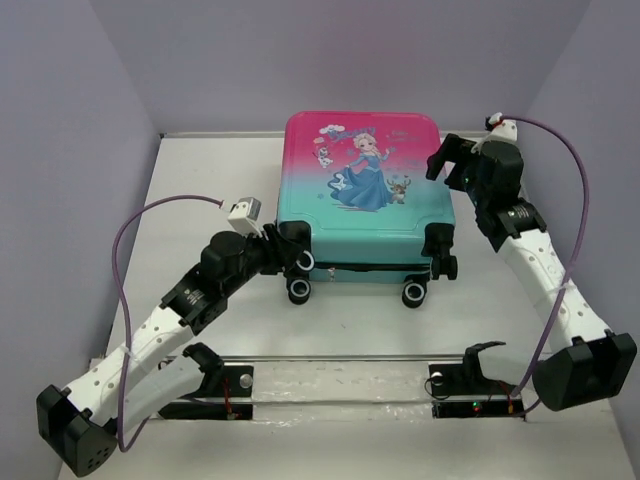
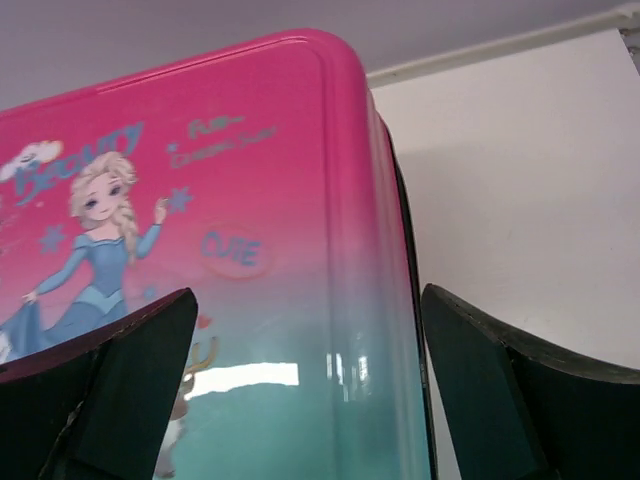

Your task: Pack the luggage

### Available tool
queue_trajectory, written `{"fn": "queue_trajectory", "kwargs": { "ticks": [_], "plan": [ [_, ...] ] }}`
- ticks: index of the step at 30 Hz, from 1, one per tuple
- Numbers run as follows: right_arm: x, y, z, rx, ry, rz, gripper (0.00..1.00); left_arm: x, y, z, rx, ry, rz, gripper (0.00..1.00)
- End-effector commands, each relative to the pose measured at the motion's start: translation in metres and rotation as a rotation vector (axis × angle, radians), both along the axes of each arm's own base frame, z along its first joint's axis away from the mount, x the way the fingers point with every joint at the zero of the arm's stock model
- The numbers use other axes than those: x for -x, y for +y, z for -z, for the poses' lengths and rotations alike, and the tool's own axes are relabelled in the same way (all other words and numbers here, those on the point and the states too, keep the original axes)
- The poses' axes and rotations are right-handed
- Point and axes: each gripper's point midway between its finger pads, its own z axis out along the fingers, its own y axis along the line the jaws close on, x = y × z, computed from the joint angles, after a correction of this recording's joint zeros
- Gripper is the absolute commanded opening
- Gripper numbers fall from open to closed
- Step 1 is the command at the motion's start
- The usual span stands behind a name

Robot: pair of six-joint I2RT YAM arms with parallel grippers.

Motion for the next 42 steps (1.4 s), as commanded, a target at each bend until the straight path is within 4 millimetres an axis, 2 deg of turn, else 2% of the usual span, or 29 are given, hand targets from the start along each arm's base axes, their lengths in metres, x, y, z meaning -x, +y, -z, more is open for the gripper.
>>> {"fn": "queue_trajectory", "kwargs": {
  "ticks": [1,2,4,8,9,11,12,13,14,15,17,18,19,20,21,22,24,25,30,31,32,34,35,36,37,38,39,41,42],
  "plan": [
    [-0.018,-0.026,0.015,0.012,0.073,0.003,1.00,0.023,-0.043,-0.048,0.141,-0.165,0.246,0.06],
    [-0.029,-0.027,0.033,0.012,0.123,-0.004,1.00,0.025,-0.045,-0.048,0.139,-0.166,0.256,0.06],
    [-0.035,-0.020,0.049,-0.032,0.168,-0.079,1.00,0.027,-0.047,-0.046,0.139,-0.167,0.267,0.06],
    [-0.042,0.028,0.075,-0.142,0.240,-0.332,1.00,0.033,-0.056,-0.038,0.142,-0.155,0.296,0.06],
    [-0.048,0.039,0.090,-0.173,0.278,-0.391,0.99,0.038,-0.061,-0.037,0.145,-0.151,0.319,0.06],
    [-0.046,0.064,0.090,-0.253,0.294,-0.546,0.96,0.044,-0.068,-0.035,0.147,-0.150,0.346,0.06],
    [-0.049,0.074,0.081,-0.294,0.283,-0.601,0.95,0.045,-0.072,-0.035,0.147,-0.151,0.351,0.06],
    [-0.052,0.086,0.087,-0.339,0.298,-0.682,0.94,0.052,-0.079,-0.035,0.151,-0.148,0.376,0.06],
    [-0.059,0.100,0.068,-0.340,0.264,-0.730,0.92,0.053,-0.084,-0.035,0.159,-0.147,0.386,0.06],
    [-0.063,0.110,0.062,-0.335,0.251,-0.767,0.92,0.057,-0.089,-0.036,0.166,-0.146,0.402,0.06],
    [-0.068,0.135,0.065,-0.367,0.283,-0.883,0.92,0.064,-0.105,-0.038,0.184,-0.140,0.439,0.06],
    [-0.075,0.147,0.034,-0.371,0.232,-0.936,0.92,0.066,-0.110,-0.039,0.186,-0.142,0.453,0.06],
    [-0.077,0.166,0.041,-0.386,0.254,-1.006,0.93,0.069,-0.121,-0.041,0.185,-0.144,0.472,0.06],
    [-0.082,0.176,0.036,-0.382,0.240,-1.026,0.94,0.070,-0.127,-0.044,0.187,-0.148,0.479,0.06],
    [-0.092,0.182,0.006,-0.367,0.187,-1.021,0.95,0.069,-0.132,-0.053,0.198,-0.164,0.482,0.06],
    [-0.099,0.189,0.001,-0.364,0.186,-1.015,0.95,0.069,-0.136,-0.056,0.202,-0.169,0.487,0.06],
    [-0.116,0.188,0.002,-0.358,0.203,-0.962,0.97,0.065,-0.141,-0.059,0.207,-0.175,0.475,0.06],
    [-0.123,0.186,-0.025,-0.331,0.132,-0.936,0.97,0.064,-0.142,-0.062,0.213,-0.179,0.467,0.06],
    [-0.118,0.168,-0.080,-0.193,-0.006,-0.856,1.00,0.060,-0.147,-0.078,0.250,-0.209,0.456,0.06],
    [-0.108,0.159,-0.106,-0.155,-0.067,-0.819,1.00,0.060,-0.148,-0.078,0.250,-0.209,0.454,0.06],
    [-0.101,0.154,-0.119,-0.130,-0.101,-0.803,1.00,0.058,-0.149,-0.077,0.249,-0.208,0.447,0.06],
    [-0.088,0.143,-0.118,-0.066,-0.118,-0.773,1.00,0.055,-0.149,-0.076,0.247,-0.207,0.431,0.06],
    [-0.065,0.134,-0.110,-0.056,-0.099,-0.758,0.99,0.052,-0.147,-0.076,0.244,-0.210,0.413,0.06],
    [-0.057,0.131,-0.118,-0.039,-0.177,-0.752,0.97,0.050,-0.146,-0.076,0.244,-0.213,0.399,0.06],
    [-0.020,0.117,-0.150,-0.028,-0.283,-0.714,0.95,0.049,-0.146,-0.075,0.243,-0.212,0.390,0.06],
    [-0.007,0.111,-0.145,-0.029,-0.312,-0.694,0.93,0.046,-0.145,-0.076,0.244,-0.215,0.375,0.06],
    [-0.006,0.105,-0.094,-0.044,-0.253,-0.654,0.81,0.045,-0.145,-0.076,0.245,-0.214,0.370,0.06],
    [0.022,0.096,-0.062,-0.071,-0.216,-0.629,0.43,0.044,-0.144,-0.073,0.239,-0.209,0.357,0.06],
    [0.053,0.089,-0.082,-0.101,-0.324,-0.628,0.21,0.044,-0.144,-0.070,0.235,-0.202,0.359,0.06]
  ]
}}
